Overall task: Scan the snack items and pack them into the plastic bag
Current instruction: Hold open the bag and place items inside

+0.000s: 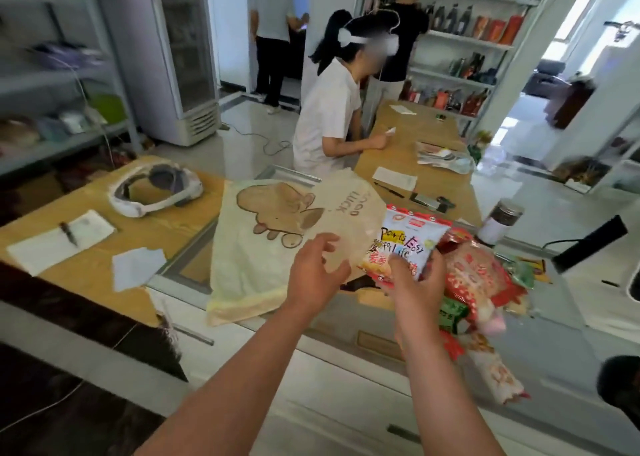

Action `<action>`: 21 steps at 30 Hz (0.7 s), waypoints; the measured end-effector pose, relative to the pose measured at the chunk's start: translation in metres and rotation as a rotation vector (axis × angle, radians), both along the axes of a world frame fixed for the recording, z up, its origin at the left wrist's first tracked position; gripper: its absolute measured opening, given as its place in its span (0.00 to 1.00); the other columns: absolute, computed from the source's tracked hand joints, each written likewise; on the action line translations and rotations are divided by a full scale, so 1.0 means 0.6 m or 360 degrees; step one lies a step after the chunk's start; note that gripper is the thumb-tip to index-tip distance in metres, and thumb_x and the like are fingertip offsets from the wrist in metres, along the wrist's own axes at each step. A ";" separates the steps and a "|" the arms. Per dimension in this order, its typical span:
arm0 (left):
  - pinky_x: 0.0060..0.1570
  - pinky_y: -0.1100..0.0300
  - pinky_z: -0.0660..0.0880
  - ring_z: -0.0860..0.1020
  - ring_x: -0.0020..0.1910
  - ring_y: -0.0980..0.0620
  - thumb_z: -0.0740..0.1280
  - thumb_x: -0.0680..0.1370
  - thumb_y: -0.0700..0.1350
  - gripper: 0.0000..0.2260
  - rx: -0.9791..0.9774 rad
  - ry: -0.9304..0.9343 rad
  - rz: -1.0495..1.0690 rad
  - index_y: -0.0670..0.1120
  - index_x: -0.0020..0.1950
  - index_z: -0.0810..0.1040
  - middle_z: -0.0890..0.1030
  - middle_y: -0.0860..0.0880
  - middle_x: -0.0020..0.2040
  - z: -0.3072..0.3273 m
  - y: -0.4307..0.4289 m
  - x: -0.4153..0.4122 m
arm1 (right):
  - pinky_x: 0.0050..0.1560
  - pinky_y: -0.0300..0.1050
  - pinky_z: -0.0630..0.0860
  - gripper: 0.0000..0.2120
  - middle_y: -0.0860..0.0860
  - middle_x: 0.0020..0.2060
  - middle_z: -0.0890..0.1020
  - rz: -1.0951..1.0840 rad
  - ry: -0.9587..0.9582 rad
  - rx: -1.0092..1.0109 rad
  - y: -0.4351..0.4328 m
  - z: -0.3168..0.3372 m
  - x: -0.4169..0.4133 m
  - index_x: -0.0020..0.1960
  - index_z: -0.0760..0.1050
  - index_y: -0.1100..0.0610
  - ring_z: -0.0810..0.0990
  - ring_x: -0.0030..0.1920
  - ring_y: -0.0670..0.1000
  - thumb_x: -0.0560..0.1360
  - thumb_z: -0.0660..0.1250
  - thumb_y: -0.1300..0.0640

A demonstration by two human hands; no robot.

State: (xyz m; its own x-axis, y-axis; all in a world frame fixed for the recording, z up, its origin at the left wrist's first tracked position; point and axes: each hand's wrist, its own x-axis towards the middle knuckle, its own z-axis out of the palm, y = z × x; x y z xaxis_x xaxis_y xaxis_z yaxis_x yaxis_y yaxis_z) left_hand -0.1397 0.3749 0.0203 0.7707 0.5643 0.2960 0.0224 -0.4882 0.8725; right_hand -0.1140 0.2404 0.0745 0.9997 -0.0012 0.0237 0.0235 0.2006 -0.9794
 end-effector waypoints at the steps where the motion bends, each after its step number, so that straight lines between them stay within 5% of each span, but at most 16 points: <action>1: 0.49 0.54 0.74 0.76 0.50 0.48 0.74 0.69 0.50 0.23 0.0221 0.0110 0.0042 0.50 0.62 0.75 0.77 0.49 0.53 -0.025 0.009 -0.005 | 0.47 0.54 0.82 0.23 0.50 0.53 0.80 0.0036 0.0084 0.0060 0.004 0.001 -0.001 0.67 0.67 0.55 0.82 0.49 0.48 0.74 0.67 0.66; 4: 0.61 0.51 0.66 0.68 0.63 0.45 0.73 0.66 0.61 0.37 0.0688 0.0598 0.0118 0.55 0.72 0.64 0.67 0.48 0.66 -0.070 0.014 -0.015 | 0.40 0.47 0.83 0.27 0.54 0.61 0.75 0.0095 0.0229 0.0101 0.001 0.000 0.006 0.71 0.63 0.54 0.80 0.55 0.54 0.75 0.67 0.63; 7: 0.62 0.52 0.63 0.65 0.65 0.46 0.71 0.68 0.62 0.41 0.1095 0.0857 0.0195 0.58 0.75 0.54 0.61 0.48 0.71 -0.081 0.007 -0.019 | 0.36 0.43 0.82 0.30 0.51 0.62 0.73 0.0138 0.0340 0.0100 -0.010 -0.002 0.020 0.73 0.61 0.52 0.80 0.56 0.56 0.75 0.68 0.61; 10: 0.47 0.50 0.74 0.77 0.50 0.43 0.80 0.60 0.50 0.38 0.1253 0.0732 0.0357 0.52 0.67 0.67 0.76 0.45 0.58 -0.085 0.023 -0.009 | 0.37 0.47 0.82 0.21 0.52 0.56 0.80 0.0283 0.0317 0.0077 -0.020 0.001 0.035 0.66 0.70 0.51 0.83 0.48 0.51 0.74 0.67 0.62; 13: 0.35 0.52 0.76 0.79 0.37 0.41 0.70 0.68 0.45 0.16 0.1345 0.0576 0.0448 0.46 0.55 0.79 0.81 0.45 0.45 -0.081 0.050 -0.008 | 0.40 0.51 0.82 0.15 0.51 0.49 0.84 0.0662 0.0217 -0.0097 -0.032 0.006 0.051 0.55 0.76 0.47 0.84 0.46 0.51 0.74 0.68 0.63; 15: 0.31 0.53 0.75 0.79 0.31 0.41 0.73 0.68 0.40 0.12 0.1286 0.0581 0.0480 0.45 0.51 0.81 0.81 0.44 0.40 -0.062 0.061 -0.012 | 0.43 0.52 0.81 0.14 0.51 0.46 0.84 0.1011 0.0217 -0.0292 -0.042 0.005 0.062 0.53 0.77 0.48 0.84 0.45 0.51 0.72 0.69 0.64; 18: 0.25 0.56 0.73 0.78 0.27 0.40 0.76 0.67 0.36 0.18 0.1147 0.0609 0.0506 0.45 0.55 0.79 0.81 0.43 0.35 -0.019 0.068 -0.019 | 0.44 0.47 0.79 0.15 0.50 0.46 0.85 0.1448 0.0301 -0.0571 -0.051 -0.005 0.082 0.54 0.78 0.50 0.84 0.45 0.50 0.69 0.71 0.61; 21: 0.28 0.57 0.68 0.79 0.31 0.38 0.67 0.77 0.42 0.15 0.1105 0.0577 0.0608 0.47 0.64 0.74 0.81 0.40 0.36 0.032 0.080 -0.024 | 0.46 0.49 0.76 0.13 0.51 0.43 0.85 0.1623 0.0433 -0.0679 -0.041 -0.026 0.104 0.52 0.78 0.53 0.83 0.44 0.53 0.68 0.71 0.58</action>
State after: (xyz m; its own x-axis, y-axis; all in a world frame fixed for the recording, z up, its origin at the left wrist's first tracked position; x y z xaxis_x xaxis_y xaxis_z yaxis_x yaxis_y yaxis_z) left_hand -0.1538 0.4229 0.0392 0.6786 0.5867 0.4418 0.5122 -0.8092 0.2879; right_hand -0.0514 0.2159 0.0586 0.5022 0.7716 -0.3905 -0.1830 -0.3465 -0.9200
